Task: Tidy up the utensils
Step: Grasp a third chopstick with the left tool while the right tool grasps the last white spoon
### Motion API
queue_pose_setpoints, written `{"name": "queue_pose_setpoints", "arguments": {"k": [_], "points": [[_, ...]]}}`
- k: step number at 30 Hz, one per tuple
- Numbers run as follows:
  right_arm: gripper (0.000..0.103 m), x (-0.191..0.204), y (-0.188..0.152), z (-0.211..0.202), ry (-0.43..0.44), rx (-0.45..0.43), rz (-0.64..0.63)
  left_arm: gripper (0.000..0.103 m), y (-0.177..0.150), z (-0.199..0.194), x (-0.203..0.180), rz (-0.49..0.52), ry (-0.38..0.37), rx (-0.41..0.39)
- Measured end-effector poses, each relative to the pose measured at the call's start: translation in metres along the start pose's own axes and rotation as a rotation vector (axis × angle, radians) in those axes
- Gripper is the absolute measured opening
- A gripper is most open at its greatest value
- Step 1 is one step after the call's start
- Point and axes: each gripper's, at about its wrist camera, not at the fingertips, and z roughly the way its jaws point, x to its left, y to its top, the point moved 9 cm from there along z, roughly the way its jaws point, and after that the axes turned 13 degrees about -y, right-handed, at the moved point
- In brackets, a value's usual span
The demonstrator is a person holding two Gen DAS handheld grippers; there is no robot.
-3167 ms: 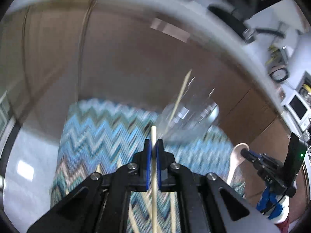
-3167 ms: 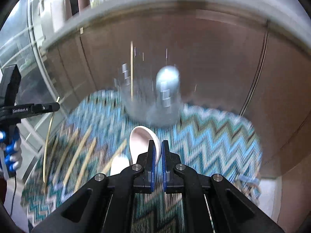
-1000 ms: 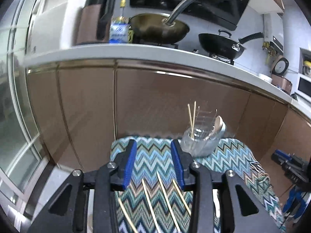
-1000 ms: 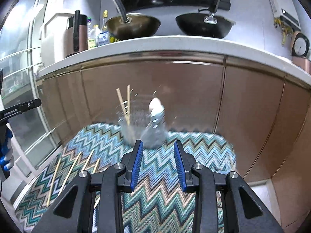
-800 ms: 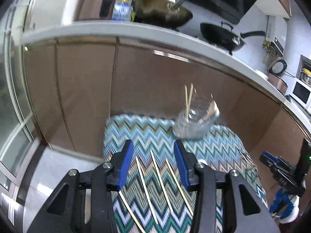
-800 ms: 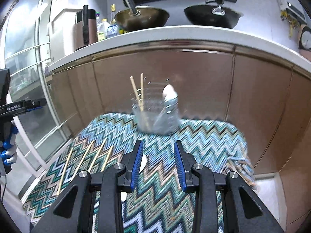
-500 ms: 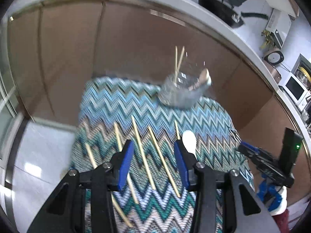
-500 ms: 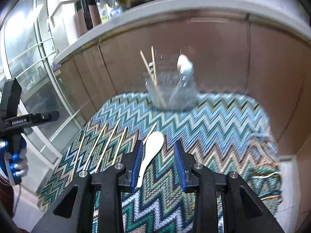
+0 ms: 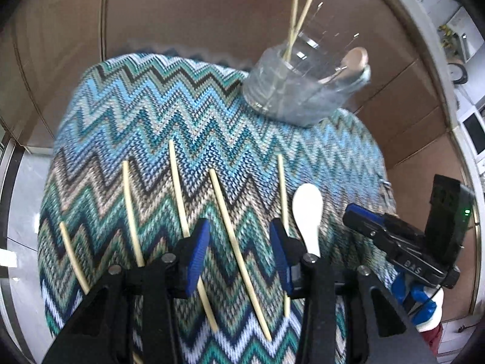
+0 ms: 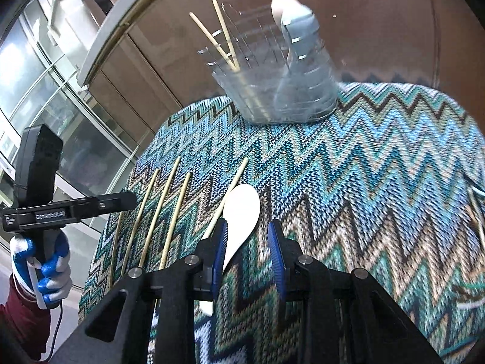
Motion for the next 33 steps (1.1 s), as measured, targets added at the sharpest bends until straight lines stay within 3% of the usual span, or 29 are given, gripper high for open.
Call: {"name": "queue_pose_setpoints", "arguments": {"k": [10, 19, 24, 33], "points": [[0.029, 0.004, 0.016, 0.043, 0.011, 0.094, -0.059, 0.028, 0.013, 0.048, 0.028, -0.082, 0.053, 0.106], [0.022, 0.017, 0.021, 0.066, 0.011, 0.162, -0.139, 0.019, 0.020, 0.058, 0.029, -0.053, 0.083, 0.141], [0.006, 0.027, 0.021, 0.067, 0.014, 0.163, -0.188, 0.008, 0.021, 0.061, 0.031, -0.036, 0.091, 0.127], [0.005, 0.030, 0.015, 0.040, -0.035, 0.082, -0.217, 0.006, 0.016, 0.051, 0.010, 0.008, 0.037, 0.056]]}}
